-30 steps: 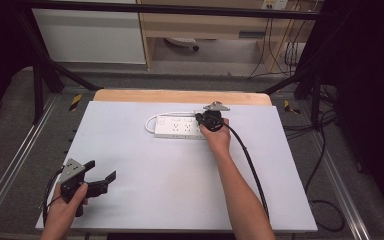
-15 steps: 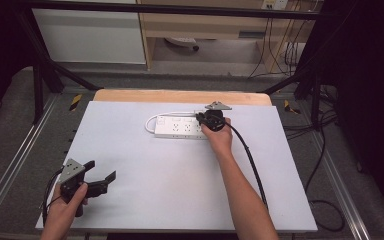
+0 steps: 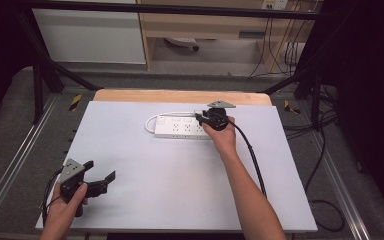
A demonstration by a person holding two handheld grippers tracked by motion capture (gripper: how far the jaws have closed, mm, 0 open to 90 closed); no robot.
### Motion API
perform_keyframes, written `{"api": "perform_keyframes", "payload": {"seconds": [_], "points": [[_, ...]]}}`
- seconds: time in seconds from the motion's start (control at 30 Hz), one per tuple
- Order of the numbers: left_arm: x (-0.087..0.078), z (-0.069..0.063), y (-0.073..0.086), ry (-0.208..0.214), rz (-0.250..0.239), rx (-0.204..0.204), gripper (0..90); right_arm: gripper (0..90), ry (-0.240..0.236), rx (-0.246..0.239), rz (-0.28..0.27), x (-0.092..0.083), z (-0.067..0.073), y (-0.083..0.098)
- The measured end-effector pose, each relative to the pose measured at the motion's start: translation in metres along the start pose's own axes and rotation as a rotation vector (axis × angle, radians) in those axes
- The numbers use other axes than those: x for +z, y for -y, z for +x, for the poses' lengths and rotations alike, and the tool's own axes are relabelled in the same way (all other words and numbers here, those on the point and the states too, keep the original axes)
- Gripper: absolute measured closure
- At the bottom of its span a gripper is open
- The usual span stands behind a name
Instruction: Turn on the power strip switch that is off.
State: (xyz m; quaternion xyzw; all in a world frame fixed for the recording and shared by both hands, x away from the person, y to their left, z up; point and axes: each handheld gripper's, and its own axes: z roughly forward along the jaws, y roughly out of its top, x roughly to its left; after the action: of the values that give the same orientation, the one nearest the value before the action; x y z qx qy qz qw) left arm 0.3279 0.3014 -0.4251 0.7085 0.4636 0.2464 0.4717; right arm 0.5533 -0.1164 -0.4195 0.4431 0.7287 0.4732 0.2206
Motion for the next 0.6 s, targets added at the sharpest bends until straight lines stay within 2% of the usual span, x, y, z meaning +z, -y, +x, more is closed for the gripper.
{"api": "perform_keyframes", "payload": {"seconds": [0.43,0.6], "points": [[0.000,0.000,0.000,-0.001,-0.001,0.001,7.6,30.0,-0.008,0.057,-0.002,-0.031,-0.009,-0.012],[0.000,0.000,0.001,-0.002,-0.002,-0.003,7.6,18.9,-0.009,0.064,0.001,-0.046,-0.015,-0.014]]}}
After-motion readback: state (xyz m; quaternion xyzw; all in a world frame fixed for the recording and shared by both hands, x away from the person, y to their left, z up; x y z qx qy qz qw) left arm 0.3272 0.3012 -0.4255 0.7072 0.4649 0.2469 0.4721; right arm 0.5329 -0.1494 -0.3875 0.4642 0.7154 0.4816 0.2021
